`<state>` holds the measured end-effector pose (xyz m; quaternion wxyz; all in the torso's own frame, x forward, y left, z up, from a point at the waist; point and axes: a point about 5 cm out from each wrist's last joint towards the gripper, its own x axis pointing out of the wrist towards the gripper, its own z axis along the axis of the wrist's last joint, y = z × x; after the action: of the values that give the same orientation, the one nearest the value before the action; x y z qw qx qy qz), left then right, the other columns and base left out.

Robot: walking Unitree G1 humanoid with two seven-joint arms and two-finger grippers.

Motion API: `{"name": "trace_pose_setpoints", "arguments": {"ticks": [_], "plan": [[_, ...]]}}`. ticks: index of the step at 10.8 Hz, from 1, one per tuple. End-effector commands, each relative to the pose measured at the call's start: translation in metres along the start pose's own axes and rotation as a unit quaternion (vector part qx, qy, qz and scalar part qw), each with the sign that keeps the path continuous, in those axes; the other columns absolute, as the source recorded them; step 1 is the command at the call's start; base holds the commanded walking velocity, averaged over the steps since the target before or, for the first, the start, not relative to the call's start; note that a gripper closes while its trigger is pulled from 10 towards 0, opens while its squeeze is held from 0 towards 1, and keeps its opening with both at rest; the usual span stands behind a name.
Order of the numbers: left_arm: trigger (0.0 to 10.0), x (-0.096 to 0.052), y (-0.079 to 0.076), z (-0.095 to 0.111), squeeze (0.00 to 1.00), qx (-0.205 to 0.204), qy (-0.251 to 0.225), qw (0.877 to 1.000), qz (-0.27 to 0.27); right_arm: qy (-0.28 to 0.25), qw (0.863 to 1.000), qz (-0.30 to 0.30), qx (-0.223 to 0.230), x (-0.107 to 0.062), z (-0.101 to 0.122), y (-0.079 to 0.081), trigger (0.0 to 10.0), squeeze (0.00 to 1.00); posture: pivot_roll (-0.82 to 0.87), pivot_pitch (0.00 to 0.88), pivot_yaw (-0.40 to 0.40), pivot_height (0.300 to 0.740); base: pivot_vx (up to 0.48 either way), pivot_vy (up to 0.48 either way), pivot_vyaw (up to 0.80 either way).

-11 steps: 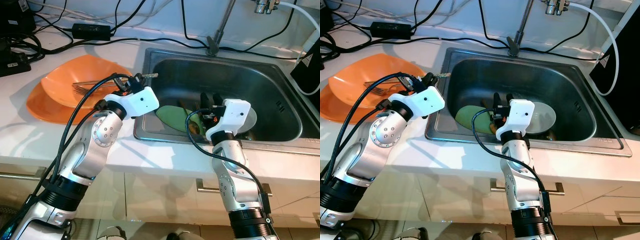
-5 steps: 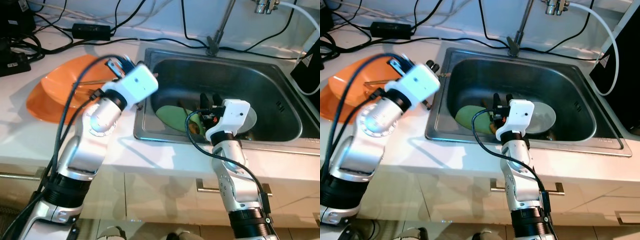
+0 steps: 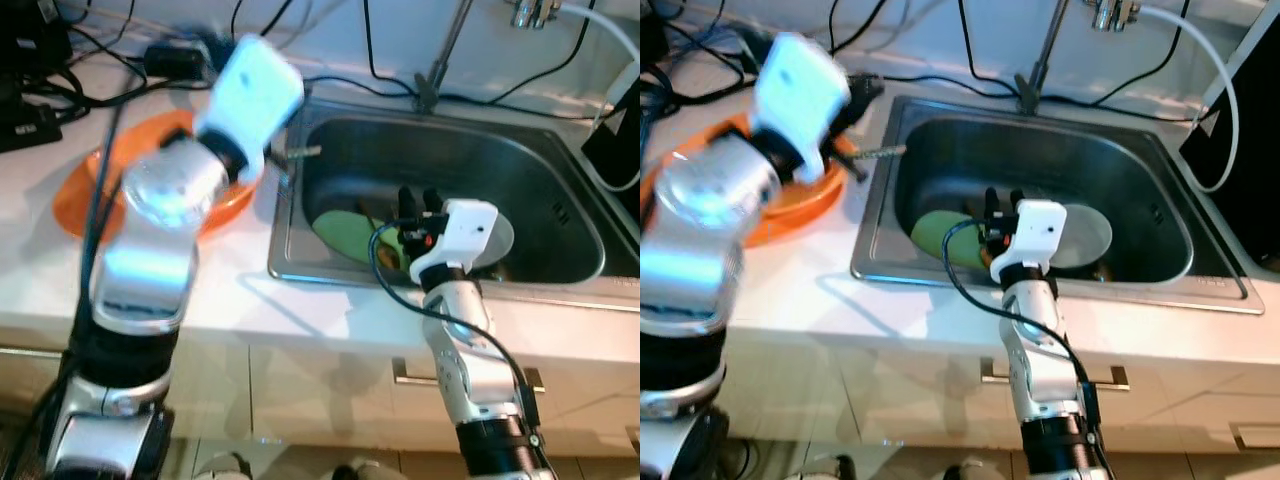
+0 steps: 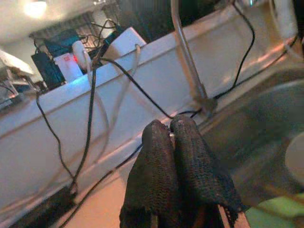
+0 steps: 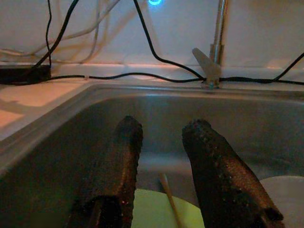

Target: Kitchen organization

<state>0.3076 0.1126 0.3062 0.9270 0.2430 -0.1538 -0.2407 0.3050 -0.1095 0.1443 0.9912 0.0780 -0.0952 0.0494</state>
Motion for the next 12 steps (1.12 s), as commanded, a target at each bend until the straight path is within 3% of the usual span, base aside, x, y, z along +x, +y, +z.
{"name": "trace_pose_setpoints", "arguments": {"ticks": [1, 3, 4, 6, 7, 8, 10, 11, 12], "plan": [[10.0, 0.0, 0.005, 0.017, 0.0, -0.021, -0.03, 0.999, 0.0, -0.004, 1.0, -0.002, 0.003, 0.002, 0.001, -0.001, 10.0, 0.0, 0.0, 0.058, -0.134, 0.74, 0.0, 0.0, 0.0], [10.0, -0.004, 0.016, 0.034, 0.0, -0.097, -0.064, 0.993, -0.002, -0.003, 1.0, 0.003, 0.004, 0.003, 0.0, 0.001, 10.0, 0.0, 0.0, 0.05, -0.134, 0.74, 0.0, 0.0, 0.0], [10.0, -0.005, 0.019, 0.038, 0.0, -0.116, -0.075, 0.99, -0.002, -0.002, 1.0, 0.004, 0.004, 0.003, 0.0, 0.001, 10.0, 0.0, 0.0, 0.05, -0.134, 0.74, 0.0, 0.0, 0.0], [10.0, -0.009, 0.021, 0.05, 0.0, -0.229, -0.142, 0.963, -0.017, 0.002, 1.0, 0.004, 0.003, 0.003, -0.002, 0.001, 10.0, 0.0, 0.0, 0.051, -0.134, 0.74, 0.0, 0.0, 0.0], [10.0, -0.007, 0.02, 0.05, 0.0, -0.272, -0.156, 0.949, -0.018, 0.003, 1.0, 0.005, 0.001, 0.003, -0.002, 0.001, 10.0, 1.0, 0.0, 0.052, -0.134, 0.74, 0.0, 0.0, 0.0], [10.0, -0.006, 0.018, 0.054, 0.0, -0.282, -0.164, 0.945, -0.034, 0.003, 1.0, 0.005, 0.001, 0.003, -0.002, 0.0, 10.0, 1.0, 0.0, 0.053, -0.134, 0.74, 0.0, 0.0, 0.0], [10.0, -0.005, 0.016, 0.057, 0.0, -0.304, -0.17, 0.936, -0.047, 0.004, 1.0, 0.0, -0.005, 0.003, -0.002, -0.002, 10.0, 1.0, 0.0, 0.057, -0.134, 0.74, 0.0, 0.0, 0.0], [10.0, -0.003, 0.011, 0.058, 0.0, -0.312, -0.164, 0.934, -0.052, 0.001, 1.0, -0.004, -0.012, 0.005, 0.0, -0.005, 10.0, 0.0, 0.0, 0.059, -0.134, 0.74, 0.0, 0.0, 0.0], [10.0, 0.0, 0.004, 0.055, 0.0, -0.32, -0.155, 0.933, -0.055, -0.003, 1.0, -0.011, -0.019, 0.007, 0.003, -0.01, 10.0, 0.0, 0.0, 0.057, -0.134, 0.74, 0.0, 0.0, 0.0]]}}
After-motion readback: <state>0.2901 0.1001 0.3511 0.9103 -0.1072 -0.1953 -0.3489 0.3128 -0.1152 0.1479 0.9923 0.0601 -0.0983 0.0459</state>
